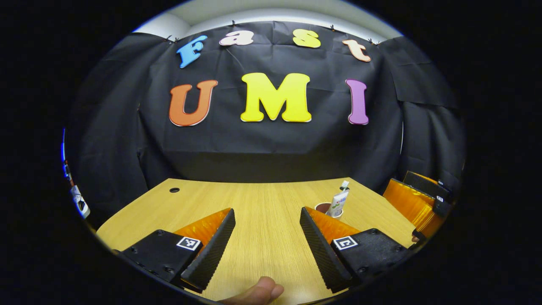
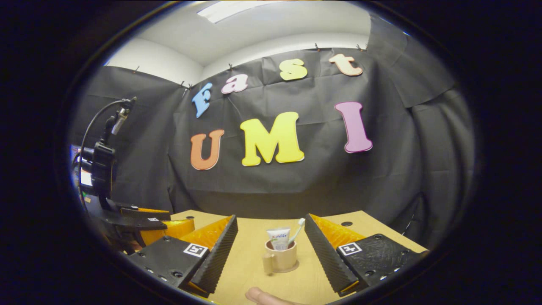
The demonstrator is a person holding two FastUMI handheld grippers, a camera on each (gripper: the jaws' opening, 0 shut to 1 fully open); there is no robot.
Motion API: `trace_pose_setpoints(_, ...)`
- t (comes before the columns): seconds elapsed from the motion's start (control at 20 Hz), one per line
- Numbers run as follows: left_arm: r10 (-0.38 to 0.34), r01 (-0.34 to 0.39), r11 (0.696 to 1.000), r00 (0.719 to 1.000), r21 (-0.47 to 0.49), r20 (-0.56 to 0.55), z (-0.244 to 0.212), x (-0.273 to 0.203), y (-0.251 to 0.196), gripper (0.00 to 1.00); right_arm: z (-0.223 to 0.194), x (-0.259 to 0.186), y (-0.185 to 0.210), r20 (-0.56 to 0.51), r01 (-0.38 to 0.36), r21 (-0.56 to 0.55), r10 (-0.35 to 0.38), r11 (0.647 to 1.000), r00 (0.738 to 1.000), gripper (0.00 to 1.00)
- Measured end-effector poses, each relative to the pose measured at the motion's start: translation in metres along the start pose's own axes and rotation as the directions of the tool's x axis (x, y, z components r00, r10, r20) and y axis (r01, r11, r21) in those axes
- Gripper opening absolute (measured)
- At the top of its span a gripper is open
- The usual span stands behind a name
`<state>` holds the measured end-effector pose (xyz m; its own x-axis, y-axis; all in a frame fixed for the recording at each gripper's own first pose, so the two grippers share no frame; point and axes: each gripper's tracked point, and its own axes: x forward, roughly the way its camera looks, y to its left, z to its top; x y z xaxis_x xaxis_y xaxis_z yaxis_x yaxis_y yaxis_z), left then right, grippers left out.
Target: Put the toothbrush and toothpaste on the desktop into the cup, then pick up the cup and place it on the coaster on the desktop.
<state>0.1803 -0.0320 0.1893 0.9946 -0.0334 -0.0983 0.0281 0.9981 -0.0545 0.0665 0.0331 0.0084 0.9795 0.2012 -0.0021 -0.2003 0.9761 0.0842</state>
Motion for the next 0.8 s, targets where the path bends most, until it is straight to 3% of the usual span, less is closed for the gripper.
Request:
trace_pose_setpoints(0.25,0.063,-0.065,0.997,0.996,0.029,0.063,-0.006,-0.018,0.032,0.98,-0.018,0.000,0.022,-0.041,-0.017,-0.058,0.015,0.998,0.999,0.96)
trace_pose_setpoints(0.65,0.014,-0.015,1.000,0.999,0.012,0.052,-0.017,-0.019,0.023,0.98,-0.025,0.011,0.004,-0.051,0.029,-0.024,-0.030,0.999,0.998,0.94)
trace_pose_setpoints(0.7,0.018,-0.018,1.000,0.999,0.011,0.048,-0.017,-0.018,0.023,0.98,-0.024,0.012,0.000,-0.052,0.037,-0.021,-0.038,0.999,0.998,0.98)
trace_pose_setpoints(0.8,0.028,-0.028,1.000,0.999,0.006,0.046,-0.020,-0.016,0.026,0.98,-0.025,0.013,-0.004,-0.054,0.043,-0.023,-0.044,0.999,0.998,0.95)
